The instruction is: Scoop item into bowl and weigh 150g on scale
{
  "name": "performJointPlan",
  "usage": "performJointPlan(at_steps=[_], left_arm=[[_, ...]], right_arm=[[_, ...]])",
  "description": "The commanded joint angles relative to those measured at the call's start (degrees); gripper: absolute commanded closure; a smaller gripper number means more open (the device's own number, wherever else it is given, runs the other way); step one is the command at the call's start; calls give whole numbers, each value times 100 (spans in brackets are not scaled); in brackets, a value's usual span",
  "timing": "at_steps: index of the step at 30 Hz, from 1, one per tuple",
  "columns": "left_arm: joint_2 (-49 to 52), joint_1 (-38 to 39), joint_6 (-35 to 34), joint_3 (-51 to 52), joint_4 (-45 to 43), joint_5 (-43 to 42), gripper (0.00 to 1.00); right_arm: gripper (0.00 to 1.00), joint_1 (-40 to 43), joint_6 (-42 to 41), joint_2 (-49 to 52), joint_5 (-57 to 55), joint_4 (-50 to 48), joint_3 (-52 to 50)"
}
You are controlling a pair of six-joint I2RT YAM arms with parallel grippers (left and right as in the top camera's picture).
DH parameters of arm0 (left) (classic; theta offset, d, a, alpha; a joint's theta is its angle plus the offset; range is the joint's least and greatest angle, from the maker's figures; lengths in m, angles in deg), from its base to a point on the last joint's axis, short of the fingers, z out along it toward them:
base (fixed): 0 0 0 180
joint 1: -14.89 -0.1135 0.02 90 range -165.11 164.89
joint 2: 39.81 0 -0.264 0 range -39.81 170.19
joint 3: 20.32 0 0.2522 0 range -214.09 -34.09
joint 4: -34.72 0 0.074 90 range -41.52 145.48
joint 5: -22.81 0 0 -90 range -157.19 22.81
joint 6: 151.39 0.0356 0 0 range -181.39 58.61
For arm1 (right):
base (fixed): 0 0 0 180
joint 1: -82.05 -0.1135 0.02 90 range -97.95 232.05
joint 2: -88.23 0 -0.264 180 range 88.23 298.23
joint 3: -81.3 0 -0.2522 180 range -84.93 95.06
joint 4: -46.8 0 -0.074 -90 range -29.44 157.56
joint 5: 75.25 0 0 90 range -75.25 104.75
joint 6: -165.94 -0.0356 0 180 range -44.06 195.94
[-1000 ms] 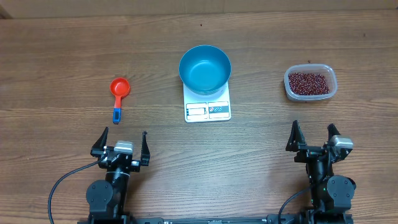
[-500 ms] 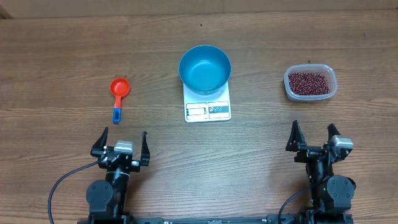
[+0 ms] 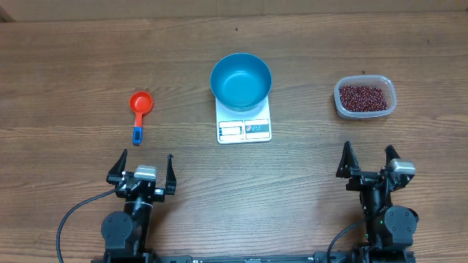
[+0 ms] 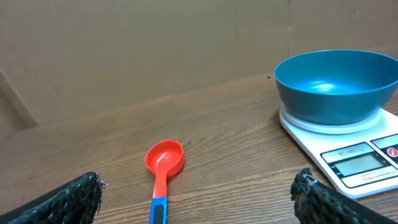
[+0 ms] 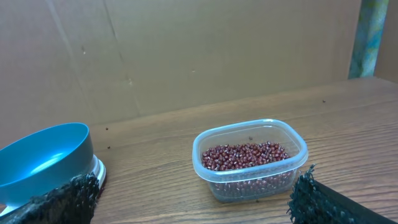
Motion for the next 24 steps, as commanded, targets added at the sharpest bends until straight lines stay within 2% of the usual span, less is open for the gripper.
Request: performJointPlan(at_steps=[1, 24], left_arm=[[-61, -31, -74, 44, -15, 42, 1], [-52, -33, -37, 44, 15, 227, 1]], right_arm=[[0, -44, 22, -57, -9, -13, -63], [0, -44, 22, -57, -9, -13, -63]])
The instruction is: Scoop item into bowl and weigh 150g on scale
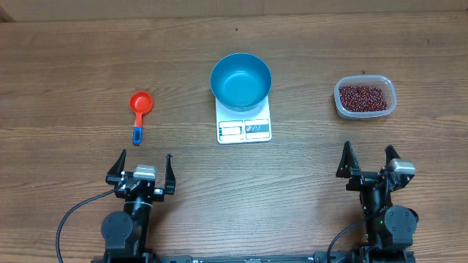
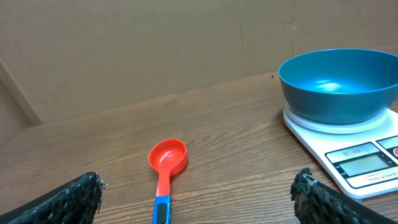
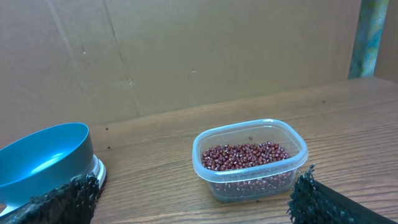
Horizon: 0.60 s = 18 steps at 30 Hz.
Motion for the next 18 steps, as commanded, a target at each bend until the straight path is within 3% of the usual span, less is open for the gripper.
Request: performJointPlan(at_steps=[1, 11, 18], left_arm=[[-52, -33, -39, 44, 4, 160, 0], [-52, -33, -256, 44, -35, 175, 0], [-52, -35, -422, -170, 24, 688, 0]], right_arm=[[0, -42, 20, -57, -11, -15, -63], [0, -42, 20, -57, -11, -15, -63], [0, -42, 20, -57, -11, -15, -63]])
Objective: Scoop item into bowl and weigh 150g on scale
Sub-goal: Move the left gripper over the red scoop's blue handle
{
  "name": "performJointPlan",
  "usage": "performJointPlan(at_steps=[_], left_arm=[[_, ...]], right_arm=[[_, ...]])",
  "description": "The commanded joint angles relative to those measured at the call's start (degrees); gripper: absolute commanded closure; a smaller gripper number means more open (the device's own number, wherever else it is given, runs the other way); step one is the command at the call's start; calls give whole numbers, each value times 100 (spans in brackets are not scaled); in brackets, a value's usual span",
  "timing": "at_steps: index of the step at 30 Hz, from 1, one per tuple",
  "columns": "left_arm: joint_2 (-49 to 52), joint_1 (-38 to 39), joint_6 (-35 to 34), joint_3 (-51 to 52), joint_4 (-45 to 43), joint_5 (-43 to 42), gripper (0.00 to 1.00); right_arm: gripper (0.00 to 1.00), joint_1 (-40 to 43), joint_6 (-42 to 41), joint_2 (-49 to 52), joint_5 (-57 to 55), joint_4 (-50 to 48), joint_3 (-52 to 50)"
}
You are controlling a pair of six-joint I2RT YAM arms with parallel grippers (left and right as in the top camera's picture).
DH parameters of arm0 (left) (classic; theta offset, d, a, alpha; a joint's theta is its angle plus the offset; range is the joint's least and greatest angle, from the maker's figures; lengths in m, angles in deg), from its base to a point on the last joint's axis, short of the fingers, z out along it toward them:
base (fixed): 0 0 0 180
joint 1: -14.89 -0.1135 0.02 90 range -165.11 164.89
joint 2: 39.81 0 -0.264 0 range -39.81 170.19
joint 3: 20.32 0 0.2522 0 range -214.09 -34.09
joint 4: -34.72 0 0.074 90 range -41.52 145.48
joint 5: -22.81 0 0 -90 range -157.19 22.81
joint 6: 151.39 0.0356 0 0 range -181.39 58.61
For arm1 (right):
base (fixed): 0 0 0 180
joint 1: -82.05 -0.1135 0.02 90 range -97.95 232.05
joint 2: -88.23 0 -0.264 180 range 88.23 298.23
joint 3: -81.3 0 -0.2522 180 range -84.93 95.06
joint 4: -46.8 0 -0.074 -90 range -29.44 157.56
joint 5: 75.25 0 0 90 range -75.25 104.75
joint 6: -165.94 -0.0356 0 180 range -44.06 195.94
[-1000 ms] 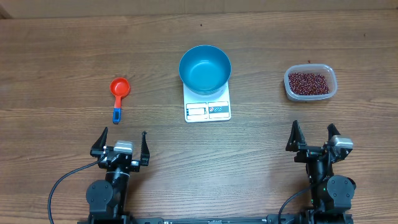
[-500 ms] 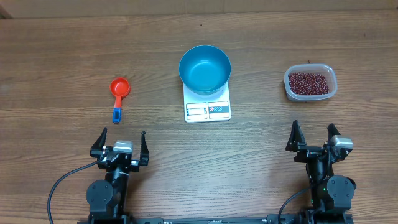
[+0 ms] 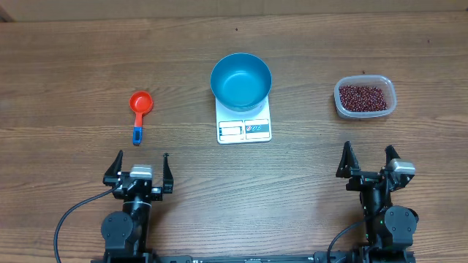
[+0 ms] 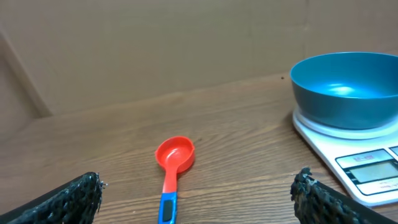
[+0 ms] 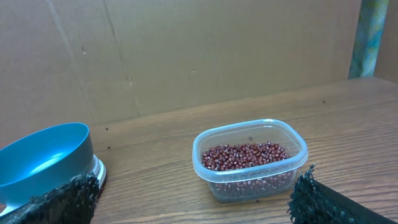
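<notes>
A red scoop [image 3: 139, 109] with a blue handle lies on the table at the left, also in the left wrist view [image 4: 173, 167]. A blue bowl [image 3: 240, 80] stands empty on a white scale [image 3: 244, 129] in the middle. A clear tub of red beans [image 3: 364, 97] sits at the right, seen close in the right wrist view [image 5: 250, 159]. My left gripper [image 3: 142, 163] is open near the front edge, just behind the scoop's handle. My right gripper [image 3: 369, 157] is open at the front right, short of the tub.
The wooden table [image 3: 73, 58] runs wide around the three groups. A brown cardboard wall [image 5: 186, 50] stands behind the table in both wrist views.
My left gripper has turned a little to the left, so the scoop now lies nearer the middle of its view. The right arm and all objects are unchanged.
Both grippers were open at the front edge with the scoop, bowl on scale and bean tub untouched. The left gripper has turned slightly leftward at each moment, toward the scoop. The right gripper has stayed where it was.
</notes>
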Motion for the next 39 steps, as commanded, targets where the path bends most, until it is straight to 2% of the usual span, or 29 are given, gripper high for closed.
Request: performJointPlan(at_steps=[1, 6, 11, 16, 20, 27, 33, 39], left_arm=[[-52, -35, -350, -236, 101, 476, 0], [-50, -35, -713, -675, 529, 704, 0], [2, -35, -710, -1257, 938, 715, 0], [529, -33, -717, -1891, 962, 682, 0], [1384, -31, -717, -2601, 1036, 533, 0], [3475, -33, -1034, -4590, 1873, 251, 0], [5421, -35, -1032, -6620, 2667, -566, 0], [7331, -50, -1032, -8725, 3884, -1637, 0]], right_arm=[[0, -44, 22, -57, -11, -15, -63], [0, -44, 22, -57, -11, -15, -63], [0, -44, 22, -57, -11, -15, -63], [0, -44, 22, -57, -11, -15, -63], [0, -44, 22, -57, -11, -15, -63], [0, -44, 22, -57, -11, -15, -63], [0, -44, 22, -57, -11, -15, -63], [0, -44, 22, -57, -11, -15, -63]])
